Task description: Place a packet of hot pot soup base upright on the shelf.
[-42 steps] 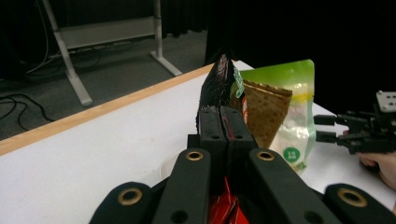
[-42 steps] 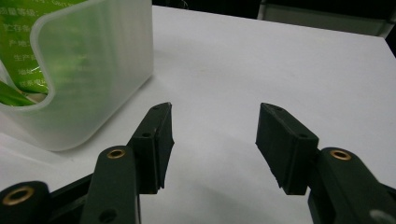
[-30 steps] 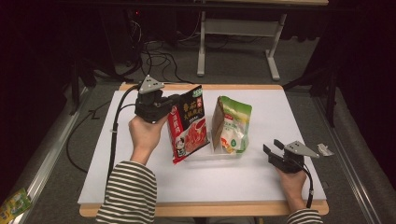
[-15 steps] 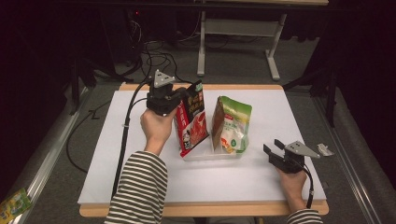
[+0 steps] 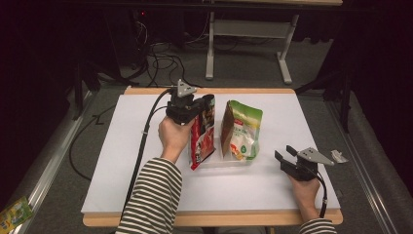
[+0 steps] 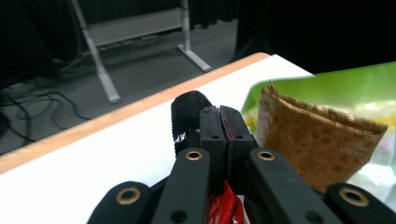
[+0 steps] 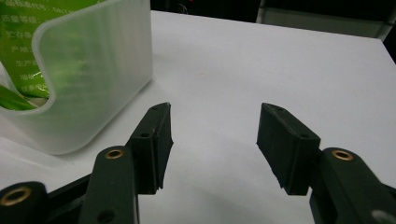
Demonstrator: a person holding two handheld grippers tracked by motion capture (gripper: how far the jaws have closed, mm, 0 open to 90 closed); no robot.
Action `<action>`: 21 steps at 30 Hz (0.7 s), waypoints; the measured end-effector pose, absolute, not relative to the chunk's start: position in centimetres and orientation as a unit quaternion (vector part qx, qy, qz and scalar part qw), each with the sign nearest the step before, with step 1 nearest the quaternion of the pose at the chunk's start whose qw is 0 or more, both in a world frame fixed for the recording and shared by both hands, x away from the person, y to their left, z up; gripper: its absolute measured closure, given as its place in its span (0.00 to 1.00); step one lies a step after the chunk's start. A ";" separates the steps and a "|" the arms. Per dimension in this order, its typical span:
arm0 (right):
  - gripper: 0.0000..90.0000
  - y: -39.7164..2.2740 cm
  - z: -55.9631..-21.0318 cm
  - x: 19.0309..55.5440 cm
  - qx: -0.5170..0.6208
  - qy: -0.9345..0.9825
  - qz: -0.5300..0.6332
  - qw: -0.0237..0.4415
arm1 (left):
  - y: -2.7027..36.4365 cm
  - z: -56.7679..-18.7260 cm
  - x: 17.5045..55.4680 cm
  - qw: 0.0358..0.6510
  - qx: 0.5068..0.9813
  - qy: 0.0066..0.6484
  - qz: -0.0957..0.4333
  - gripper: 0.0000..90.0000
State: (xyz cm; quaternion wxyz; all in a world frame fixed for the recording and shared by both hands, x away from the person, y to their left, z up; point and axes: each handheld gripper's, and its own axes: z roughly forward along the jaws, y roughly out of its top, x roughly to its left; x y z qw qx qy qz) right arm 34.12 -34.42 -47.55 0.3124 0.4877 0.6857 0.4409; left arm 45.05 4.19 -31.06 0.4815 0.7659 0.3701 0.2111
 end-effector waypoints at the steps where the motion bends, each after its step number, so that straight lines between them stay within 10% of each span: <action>1: 0.50 -34.4 -47.5 34.1 0.488 0.686 0.441 0.312 | 4.4 -31.1 45.1 0.487 0.762 0.374 0.205 0.99; 10: 0.50 -34.4 -47.6 34.1 0.486 0.686 0.440 0.314 | 5.8 -30.9 44.6 0.492 0.760 0.375 0.198 0.69; 21: 0.50 -34.4 -47.6 34.1 0.488 0.686 0.440 0.313 | 7.5 -31.0 42.7 0.480 0.774 0.367 0.189 0.61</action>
